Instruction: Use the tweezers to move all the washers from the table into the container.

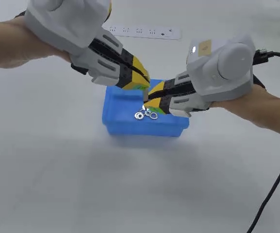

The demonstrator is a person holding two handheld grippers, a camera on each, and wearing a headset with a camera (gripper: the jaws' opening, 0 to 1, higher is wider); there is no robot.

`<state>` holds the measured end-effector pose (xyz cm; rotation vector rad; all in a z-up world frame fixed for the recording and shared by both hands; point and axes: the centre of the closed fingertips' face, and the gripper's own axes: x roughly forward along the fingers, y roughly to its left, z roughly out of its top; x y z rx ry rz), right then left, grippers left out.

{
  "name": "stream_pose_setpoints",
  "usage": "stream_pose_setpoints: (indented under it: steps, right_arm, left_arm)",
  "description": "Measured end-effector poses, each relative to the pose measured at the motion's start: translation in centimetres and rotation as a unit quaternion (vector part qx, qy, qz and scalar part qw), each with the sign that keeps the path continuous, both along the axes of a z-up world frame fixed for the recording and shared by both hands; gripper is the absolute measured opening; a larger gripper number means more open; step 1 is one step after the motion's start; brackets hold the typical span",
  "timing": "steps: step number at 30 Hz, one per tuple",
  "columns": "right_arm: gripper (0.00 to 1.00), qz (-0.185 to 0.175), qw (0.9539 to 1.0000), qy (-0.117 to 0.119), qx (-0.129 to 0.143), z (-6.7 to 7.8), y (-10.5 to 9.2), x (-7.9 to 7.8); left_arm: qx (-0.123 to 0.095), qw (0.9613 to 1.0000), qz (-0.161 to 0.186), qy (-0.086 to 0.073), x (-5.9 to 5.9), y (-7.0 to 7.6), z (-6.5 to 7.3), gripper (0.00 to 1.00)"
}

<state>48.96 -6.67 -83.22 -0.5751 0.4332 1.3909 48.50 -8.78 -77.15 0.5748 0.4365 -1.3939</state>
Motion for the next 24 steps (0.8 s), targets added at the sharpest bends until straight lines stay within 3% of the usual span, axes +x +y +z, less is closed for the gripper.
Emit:
stream_pose_setpoints:
  steps: [4, 12, 24]
  right_arm:
    - [0.10, 0.002, 1.0000, 0.007, -0.003, -0.8, 0.0, 0.0]
    - [0.10, -0.002, 0.9999, 0.014, -0.003, -1.4, 0.0, 0.1]
    - [0.13, -0.006, 0.9999, 0.007, -0.005, -0.5, 0.0, -0.4]
  left_arm:
    - [0.000, 0.9999, 0.003, 0.011, 0.5, 0.2, -1.0, 0.06]
    - [-0.003, 0.9997, 0.008, 0.022, 0.1, 0.2, -1.3, 0.06]
    - [0.003, 1.0000, 0.004, 0.008, -0.5, 0.4, -0.5, 0.06]
